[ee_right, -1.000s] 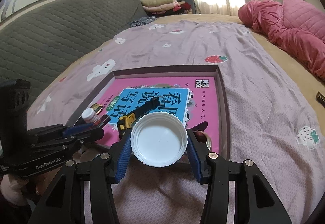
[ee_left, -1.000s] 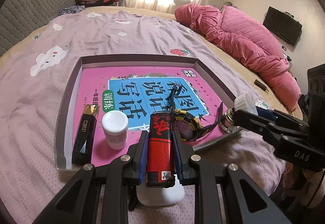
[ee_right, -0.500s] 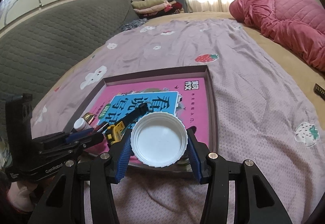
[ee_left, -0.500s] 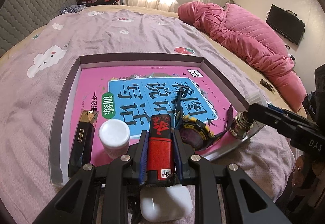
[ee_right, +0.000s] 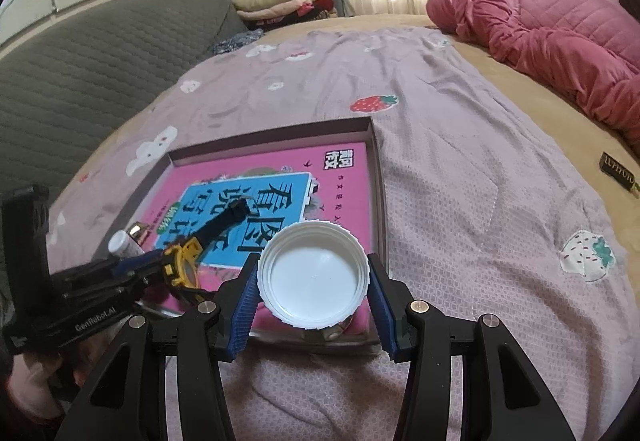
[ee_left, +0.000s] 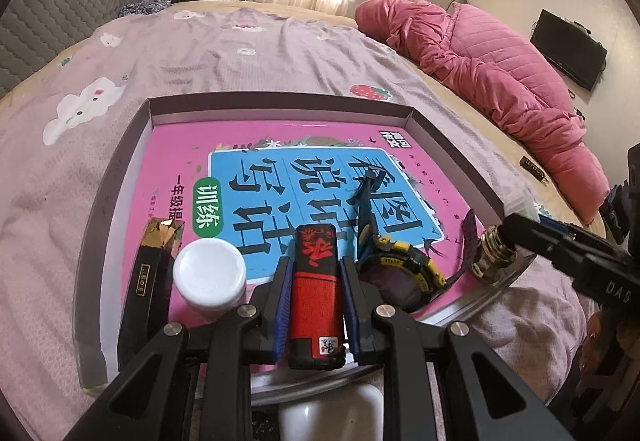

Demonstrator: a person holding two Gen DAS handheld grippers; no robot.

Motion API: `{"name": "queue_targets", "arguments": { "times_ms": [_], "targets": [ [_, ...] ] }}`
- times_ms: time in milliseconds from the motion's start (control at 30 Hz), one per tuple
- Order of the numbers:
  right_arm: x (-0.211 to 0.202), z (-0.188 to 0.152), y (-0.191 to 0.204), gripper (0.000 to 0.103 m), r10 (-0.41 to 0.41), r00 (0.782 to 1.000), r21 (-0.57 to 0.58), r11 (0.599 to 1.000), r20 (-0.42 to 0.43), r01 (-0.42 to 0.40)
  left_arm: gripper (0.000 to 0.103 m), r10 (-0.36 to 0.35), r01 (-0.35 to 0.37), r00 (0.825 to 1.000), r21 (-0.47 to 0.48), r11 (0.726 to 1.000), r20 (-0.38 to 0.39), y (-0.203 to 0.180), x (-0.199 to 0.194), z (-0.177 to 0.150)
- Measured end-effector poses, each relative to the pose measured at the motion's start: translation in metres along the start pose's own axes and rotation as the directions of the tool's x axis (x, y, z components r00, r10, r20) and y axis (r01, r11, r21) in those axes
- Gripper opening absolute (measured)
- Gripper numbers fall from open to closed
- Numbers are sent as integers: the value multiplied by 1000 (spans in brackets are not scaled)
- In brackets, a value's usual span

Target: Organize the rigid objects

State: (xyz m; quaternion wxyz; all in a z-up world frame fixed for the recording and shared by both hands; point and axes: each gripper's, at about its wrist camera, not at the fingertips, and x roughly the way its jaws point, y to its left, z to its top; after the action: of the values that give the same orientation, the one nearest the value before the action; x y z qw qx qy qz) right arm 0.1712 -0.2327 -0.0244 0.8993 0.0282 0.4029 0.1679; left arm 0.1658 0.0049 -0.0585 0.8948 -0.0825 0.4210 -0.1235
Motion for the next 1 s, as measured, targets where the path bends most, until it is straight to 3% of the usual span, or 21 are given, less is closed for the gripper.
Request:
{"name": "queue_targets", "arguments": {
  "times_ms": [1000],
  "targets": [
    [7, -4, 3, 52, -35, 999, -37, 999, -11, 34, 23, 21, -20, 1000, -22, 1000, 15, 10, 1, 5]
  ]
}}
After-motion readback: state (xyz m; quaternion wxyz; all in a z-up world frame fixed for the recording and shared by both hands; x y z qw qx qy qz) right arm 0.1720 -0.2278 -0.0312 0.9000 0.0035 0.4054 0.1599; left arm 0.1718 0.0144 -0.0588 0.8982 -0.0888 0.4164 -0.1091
